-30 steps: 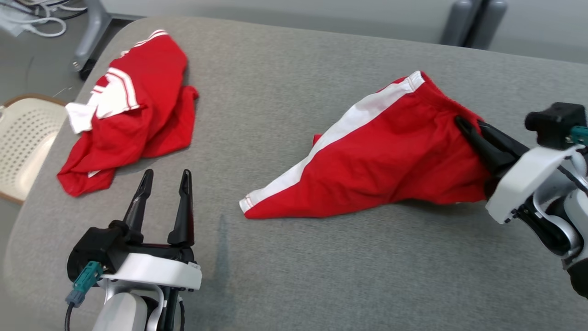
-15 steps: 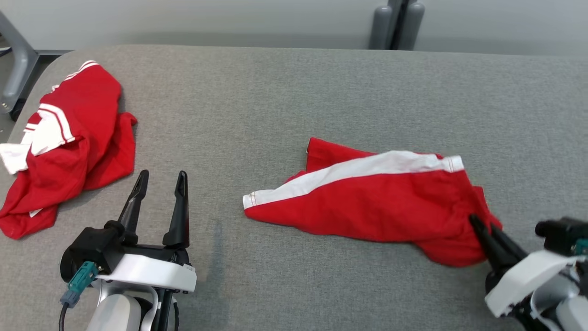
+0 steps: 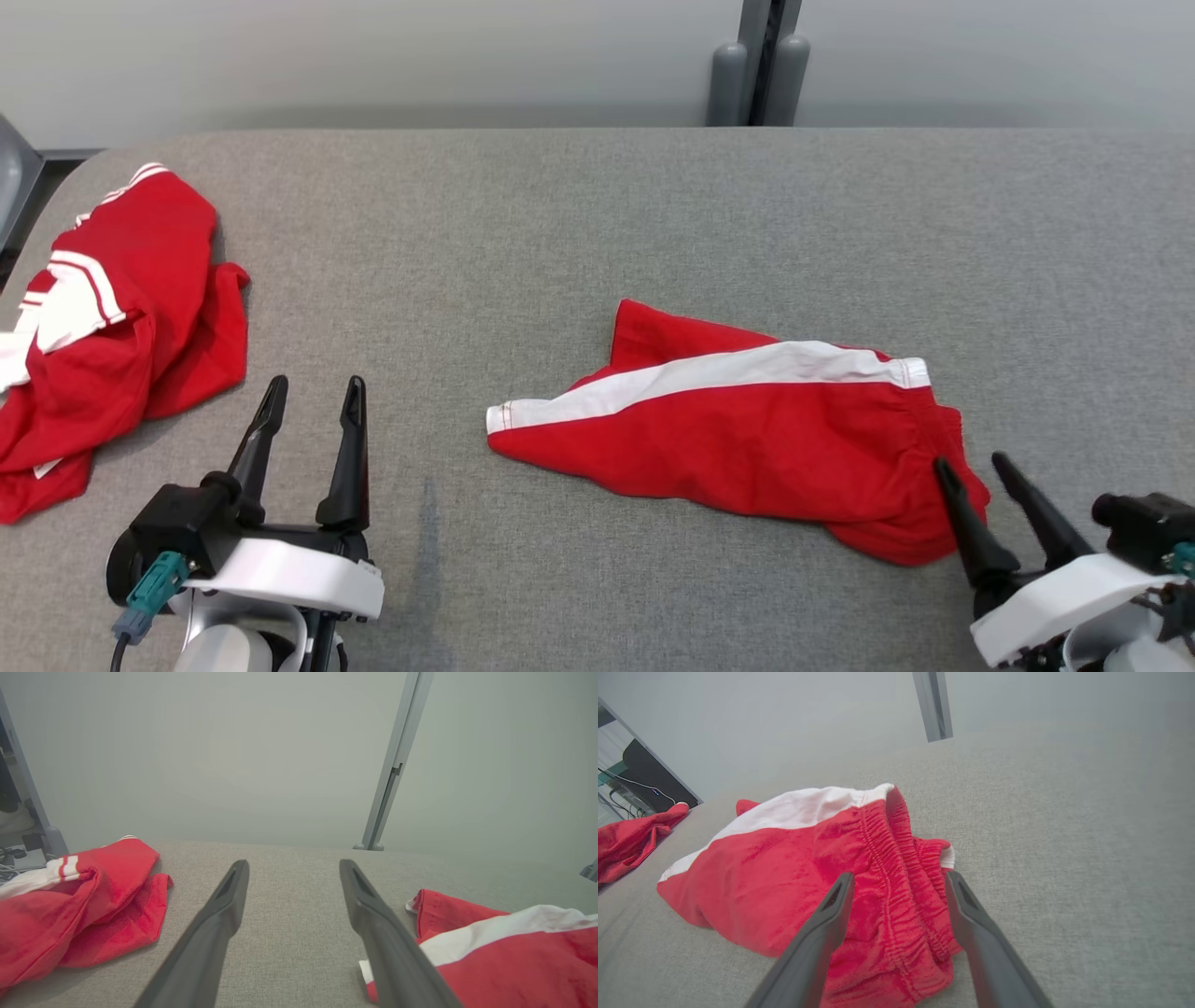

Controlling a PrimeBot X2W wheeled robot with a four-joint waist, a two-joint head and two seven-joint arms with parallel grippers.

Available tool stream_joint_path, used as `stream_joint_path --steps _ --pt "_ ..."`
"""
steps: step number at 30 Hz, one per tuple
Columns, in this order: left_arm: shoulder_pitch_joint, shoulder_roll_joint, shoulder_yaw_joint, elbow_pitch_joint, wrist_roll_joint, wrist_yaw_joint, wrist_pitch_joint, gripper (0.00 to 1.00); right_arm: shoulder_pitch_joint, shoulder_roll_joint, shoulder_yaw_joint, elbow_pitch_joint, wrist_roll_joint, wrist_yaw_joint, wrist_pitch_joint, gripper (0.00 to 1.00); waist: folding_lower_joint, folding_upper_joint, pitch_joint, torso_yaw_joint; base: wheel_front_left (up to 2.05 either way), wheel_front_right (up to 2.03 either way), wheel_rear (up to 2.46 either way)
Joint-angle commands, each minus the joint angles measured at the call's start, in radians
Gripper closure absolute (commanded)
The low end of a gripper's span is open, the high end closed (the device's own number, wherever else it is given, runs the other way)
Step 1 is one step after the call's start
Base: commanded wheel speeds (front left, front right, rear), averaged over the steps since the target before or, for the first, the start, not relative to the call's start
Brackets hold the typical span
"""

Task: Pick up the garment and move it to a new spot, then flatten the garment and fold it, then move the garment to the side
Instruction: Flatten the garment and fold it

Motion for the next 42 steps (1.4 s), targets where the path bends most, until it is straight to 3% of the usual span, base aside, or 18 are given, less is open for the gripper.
stream_joint_path --steps 1,9,19,42 --pt "0.009 0.009 0.007 -0.004 -0.01 0.008 0.001 0.0 -0.008 -0.002 -0.015 -0.017 -0.016 0.0 -0.021 0.0 0.0 0.0 -0.011 -0.008 0.0 0.0 0.0" --pt "0.043 0.023 0.006 -0.008 -0.012 0.015 0.013 0.0 0.006 0.016 -0.159 -0.126 -0.14 0.0 -0.065 0.0 0.0 0.0 -0.057 -0.025 0.0 0.0 0.0" --pt "0.062 0.04 -0.019 -0.013 0.003 0.018 0.034 0.0 0.062 0.075 -0.274 -0.267 -0.259 0.0 0.025 0.0 0.0 0.0 -0.08 -0.028 0.0 0.0 0.0" --pt "0.062 0.058 -0.042 -0.01 0.0 0.032 0.049 0.0 0.097 0.117 -0.309 -0.334 -0.283 0.0 0.089 0.0 0.0 0.0 -0.062 -0.027 0.0 0.0 0.0"
